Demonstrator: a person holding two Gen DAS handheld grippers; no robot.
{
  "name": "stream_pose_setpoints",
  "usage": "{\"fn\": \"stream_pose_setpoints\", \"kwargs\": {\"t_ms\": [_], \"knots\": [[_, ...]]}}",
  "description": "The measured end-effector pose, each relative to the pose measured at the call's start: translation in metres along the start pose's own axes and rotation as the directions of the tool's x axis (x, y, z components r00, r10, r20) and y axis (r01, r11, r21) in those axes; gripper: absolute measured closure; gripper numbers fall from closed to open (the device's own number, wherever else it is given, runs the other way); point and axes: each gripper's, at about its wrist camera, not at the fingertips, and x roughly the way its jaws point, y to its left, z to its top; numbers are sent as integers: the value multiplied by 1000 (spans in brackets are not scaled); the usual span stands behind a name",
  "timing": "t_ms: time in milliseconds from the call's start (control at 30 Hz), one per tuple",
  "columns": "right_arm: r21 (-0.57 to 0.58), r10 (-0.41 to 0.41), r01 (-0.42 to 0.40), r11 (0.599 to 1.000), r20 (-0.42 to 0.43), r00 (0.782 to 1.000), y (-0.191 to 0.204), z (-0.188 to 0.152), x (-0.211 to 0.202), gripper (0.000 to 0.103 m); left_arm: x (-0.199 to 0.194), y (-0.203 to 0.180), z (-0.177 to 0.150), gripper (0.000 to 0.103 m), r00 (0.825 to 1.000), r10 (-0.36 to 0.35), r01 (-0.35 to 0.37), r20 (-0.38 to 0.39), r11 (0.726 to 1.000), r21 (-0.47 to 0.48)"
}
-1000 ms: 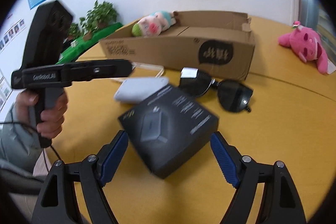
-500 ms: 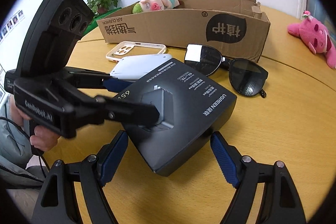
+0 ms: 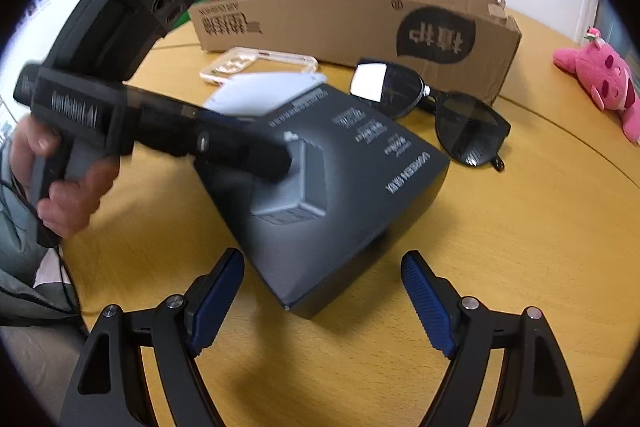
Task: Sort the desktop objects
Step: 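Close both grippers on the black charger box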
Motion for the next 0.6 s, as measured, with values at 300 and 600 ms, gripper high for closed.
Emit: {"fn": "stream_pose_setpoints", "kwargs": {"t_ms": [300,600], "knots": [[0,-71,72,997,47,996,11,1,4,18,-1,-8,-5,31,999,35,-36,34,999,18],[-24,-87,88,996,45,995,18,5,3,18,-17,-7,-15,40,997,65,-65,33,998,10]]}}
